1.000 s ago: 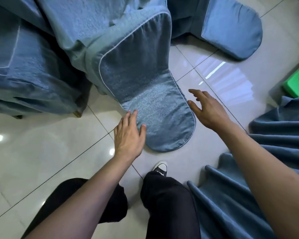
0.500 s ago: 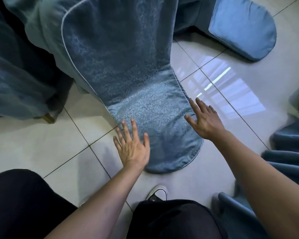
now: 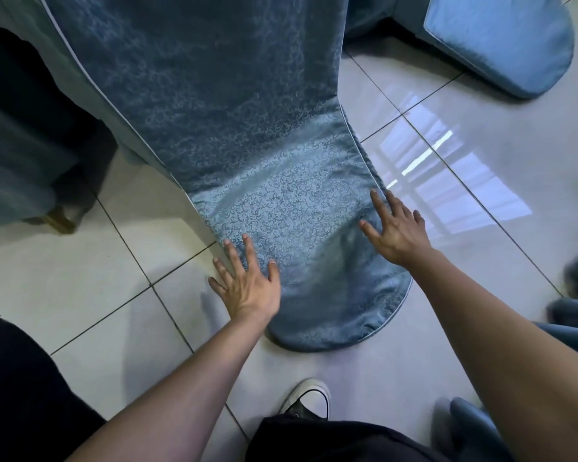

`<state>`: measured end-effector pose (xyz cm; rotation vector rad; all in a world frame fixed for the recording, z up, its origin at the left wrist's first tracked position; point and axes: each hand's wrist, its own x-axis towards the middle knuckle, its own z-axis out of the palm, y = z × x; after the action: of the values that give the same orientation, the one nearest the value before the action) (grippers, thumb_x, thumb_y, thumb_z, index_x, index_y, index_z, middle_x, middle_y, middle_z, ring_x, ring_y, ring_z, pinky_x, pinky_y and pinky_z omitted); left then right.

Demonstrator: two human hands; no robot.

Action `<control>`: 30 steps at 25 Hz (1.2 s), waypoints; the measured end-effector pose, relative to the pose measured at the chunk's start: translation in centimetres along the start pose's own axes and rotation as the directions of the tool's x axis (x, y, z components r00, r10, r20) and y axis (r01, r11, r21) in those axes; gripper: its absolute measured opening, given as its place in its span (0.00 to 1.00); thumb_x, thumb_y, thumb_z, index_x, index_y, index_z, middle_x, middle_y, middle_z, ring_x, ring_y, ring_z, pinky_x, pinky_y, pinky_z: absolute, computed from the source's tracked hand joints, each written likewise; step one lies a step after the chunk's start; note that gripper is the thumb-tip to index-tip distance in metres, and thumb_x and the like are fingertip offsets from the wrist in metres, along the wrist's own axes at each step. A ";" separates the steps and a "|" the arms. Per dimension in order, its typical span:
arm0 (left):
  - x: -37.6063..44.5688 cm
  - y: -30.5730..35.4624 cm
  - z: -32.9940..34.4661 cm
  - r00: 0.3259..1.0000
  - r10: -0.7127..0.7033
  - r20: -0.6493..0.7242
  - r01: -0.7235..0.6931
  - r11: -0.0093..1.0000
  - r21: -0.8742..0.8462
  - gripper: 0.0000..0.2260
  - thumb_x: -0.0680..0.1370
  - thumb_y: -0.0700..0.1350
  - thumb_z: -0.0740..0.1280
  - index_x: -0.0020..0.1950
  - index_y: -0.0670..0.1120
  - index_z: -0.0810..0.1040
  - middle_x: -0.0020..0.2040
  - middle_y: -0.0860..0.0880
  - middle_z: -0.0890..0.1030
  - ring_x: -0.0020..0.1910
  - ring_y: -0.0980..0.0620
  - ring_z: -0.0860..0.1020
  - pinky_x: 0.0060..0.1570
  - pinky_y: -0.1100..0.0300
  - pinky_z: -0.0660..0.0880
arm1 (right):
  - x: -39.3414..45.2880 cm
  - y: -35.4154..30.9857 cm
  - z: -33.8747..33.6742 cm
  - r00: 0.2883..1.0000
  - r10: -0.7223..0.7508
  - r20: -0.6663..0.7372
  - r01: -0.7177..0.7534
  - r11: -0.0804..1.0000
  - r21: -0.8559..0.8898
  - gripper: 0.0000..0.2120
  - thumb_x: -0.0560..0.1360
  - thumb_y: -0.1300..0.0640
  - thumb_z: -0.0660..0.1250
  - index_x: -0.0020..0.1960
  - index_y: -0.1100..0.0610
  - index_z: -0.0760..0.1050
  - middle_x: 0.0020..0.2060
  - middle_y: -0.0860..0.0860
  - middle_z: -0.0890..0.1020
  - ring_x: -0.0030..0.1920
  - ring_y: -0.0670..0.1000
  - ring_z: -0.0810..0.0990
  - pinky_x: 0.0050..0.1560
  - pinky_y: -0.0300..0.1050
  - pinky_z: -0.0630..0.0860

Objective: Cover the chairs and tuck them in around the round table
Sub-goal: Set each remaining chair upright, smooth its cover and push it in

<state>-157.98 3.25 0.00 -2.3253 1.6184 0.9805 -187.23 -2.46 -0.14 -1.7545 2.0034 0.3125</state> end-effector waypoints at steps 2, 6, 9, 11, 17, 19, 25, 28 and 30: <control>0.8 -0.1 0.5 1.000 -0.010 0.021 0.010 1.000 -0.009 0.31 0.82 0.62 0.49 0.80 0.58 0.36 0.81 0.48 0.34 0.80 0.36 0.40 0.75 0.34 0.43 | 0.6 0.3 0.6 0.999 0.044 0.006 -0.044 0.999 0.028 0.36 0.77 0.28 0.44 0.80 0.39 0.38 0.81 0.53 0.46 0.80 0.58 0.51 0.76 0.65 0.50; 1.7 -0.3 1.4 0.997 0.001 0.081 0.003 0.999 -0.048 0.31 0.82 0.62 0.49 0.80 0.59 0.36 0.80 0.50 0.32 0.80 0.35 0.42 0.75 0.34 0.49 | 1.5 1.1 2.2 0.995 0.063 0.074 -0.068 0.995 0.066 0.36 0.77 0.27 0.44 0.79 0.38 0.37 0.81 0.53 0.51 0.79 0.60 0.55 0.73 0.66 0.59; 2.1 -0.3 1.8 0.996 0.031 0.082 -0.022 0.995 -0.101 0.32 0.83 0.61 0.52 0.81 0.58 0.37 0.80 0.49 0.32 0.80 0.36 0.48 0.75 0.41 0.56 | 2.1 1.7 3.3 0.994 0.082 0.078 -0.089 0.991 0.096 0.36 0.77 0.28 0.45 0.80 0.40 0.41 0.80 0.54 0.55 0.76 0.62 0.60 0.71 0.65 0.64; 2.2 -0.5 2.0 0.996 0.072 0.049 -0.063 0.984 -0.165 0.33 0.83 0.58 0.54 0.81 0.56 0.38 0.80 0.46 0.31 0.80 0.39 0.49 0.76 0.47 0.57 | 2.4 2.0 3.8 0.983 0.182 0.015 -0.182 0.973 0.142 0.36 0.77 0.28 0.47 0.80 0.41 0.43 0.79 0.55 0.56 0.75 0.63 0.62 0.71 0.66 0.62; 2.4 -1.0 2.6 0.998 0.062 -0.026 -0.067 0.948 -0.313 0.35 0.80 0.56 0.63 0.81 0.59 0.45 0.81 0.47 0.33 0.79 0.41 0.58 0.74 0.51 0.60 | 3.7 2.9 4.6 0.949 0.291 0.119 -0.314 0.901 0.300 0.40 0.76 0.27 0.51 0.80 0.42 0.44 0.77 0.57 0.61 0.71 0.66 0.66 0.70 0.66 0.64; 2.7 -0.8 2.5 0.999 0.038 -0.007 -0.038 0.926 -0.376 0.35 0.79 0.57 0.65 0.81 0.62 0.48 0.80 0.50 0.31 0.79 0.41 0.56 0.75 0.50 0.59 | 4.3 2.9 4.5 0.943 0.318 0.094 -0.330 0.873 0.358 0.42 0.74 0.25 0.55 0.80 0.45 0.49 0.74 0.59 0.63 0.71 0.66 0.65 0.70 0.65 0.64; 3.6 -1.8 2.6 0.999 -0.015 0.046 0.038 0.824 -0.566 0.33 0.77 0.58 0.70 0.76 0.73 0.54 0.82 0.45 0.43 0.81 0.44 0.50 0.76 0.50 0.53 | 5.1 2.7 4.7 0.936 0.336 0.103 -0.350 0.857 0.379 0.49 0.66 0.19 0.58 0.78 0.43 0.51 0.71 0.61 0.65 0.69 0.68 0.68 0.70 0.66 0.63; 3.8 -2.3 2.8 1.000 0.015 0.017 0.000 0.751 -0.661 0.34 0.76 0.53 0.72 0.75 0.72 0.58 0.79 0.47 0.60 0.77 0.45 0.62 0.68 0.59 0.56 | 5.5 3.0 4.8 0.937 0.332 0.106 -0.348 0.874 0.338 0.52 0.63 0.16 0.53 0.78 0.46 0.52 0.70 0.60 0.71 0.67 0.67 0.71 0.67 0.64 0.65; 3.9 -2.4 3.0 1.000 -0.019 0.003 0.016 0.729 -0.685 0.33 0.76 0.51 0.73 0.73 0.73 0.60 0.76 0.45 0.63 0.74 0.45 0.66 0.65 0.61 0.59 | 5.9 3.4 4.5 0.928 0.348 0.135 -0.373 0.859 0.350 0.56 0.61 0.13 0.48 0.76 0.50 0.56 0.68 0.60 0.73 0.66 0.66 0.72 0.67 0.64 0.66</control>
<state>-156.34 2.51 -5.17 -2.7526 1.3679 1.8296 -190.21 -5.06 -7.27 -1.1206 2.1674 0.0943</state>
